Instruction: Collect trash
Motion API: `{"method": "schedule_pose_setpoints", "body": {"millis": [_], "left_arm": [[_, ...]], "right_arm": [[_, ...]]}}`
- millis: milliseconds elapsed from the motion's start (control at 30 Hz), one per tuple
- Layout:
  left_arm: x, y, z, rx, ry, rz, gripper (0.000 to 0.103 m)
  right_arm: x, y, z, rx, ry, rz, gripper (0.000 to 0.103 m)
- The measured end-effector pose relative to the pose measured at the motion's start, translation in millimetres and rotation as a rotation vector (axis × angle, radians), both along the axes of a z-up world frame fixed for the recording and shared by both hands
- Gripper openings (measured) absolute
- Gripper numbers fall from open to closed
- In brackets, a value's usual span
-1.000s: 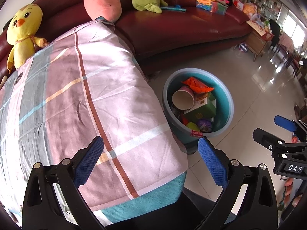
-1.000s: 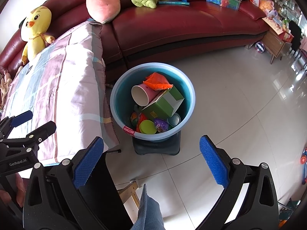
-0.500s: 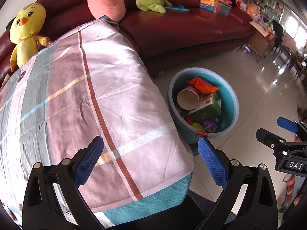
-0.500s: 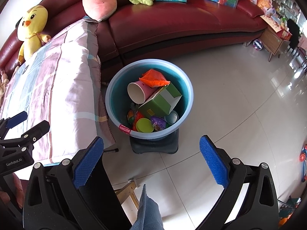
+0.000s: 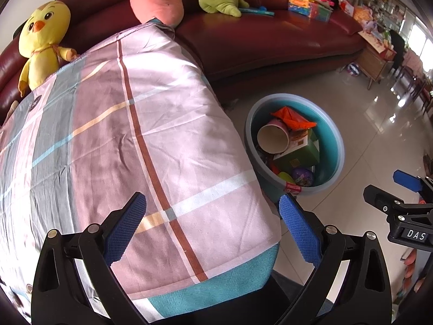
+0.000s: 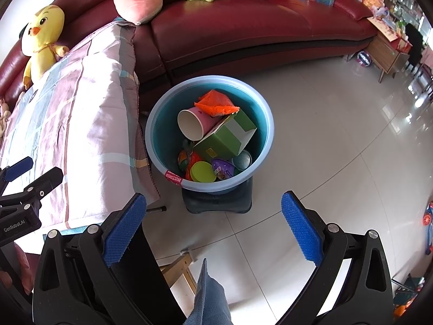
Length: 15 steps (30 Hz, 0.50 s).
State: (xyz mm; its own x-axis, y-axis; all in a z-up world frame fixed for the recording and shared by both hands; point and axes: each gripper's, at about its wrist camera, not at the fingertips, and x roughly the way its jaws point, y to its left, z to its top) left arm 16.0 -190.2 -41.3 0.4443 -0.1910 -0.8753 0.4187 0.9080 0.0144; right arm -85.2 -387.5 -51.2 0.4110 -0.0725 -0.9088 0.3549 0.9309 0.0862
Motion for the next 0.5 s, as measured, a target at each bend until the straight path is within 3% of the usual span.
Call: {"method": "schedule_pose_setpoints", "body": {"millis": [500], "left_arm": [[1.4, 5.0, -2.9, 0.008, 0.000, 0.023, 0.099]], "right_arm": [[1.0, 1.5, -3.3, -0.008, 0.003, -0.002, 0.096]]}}
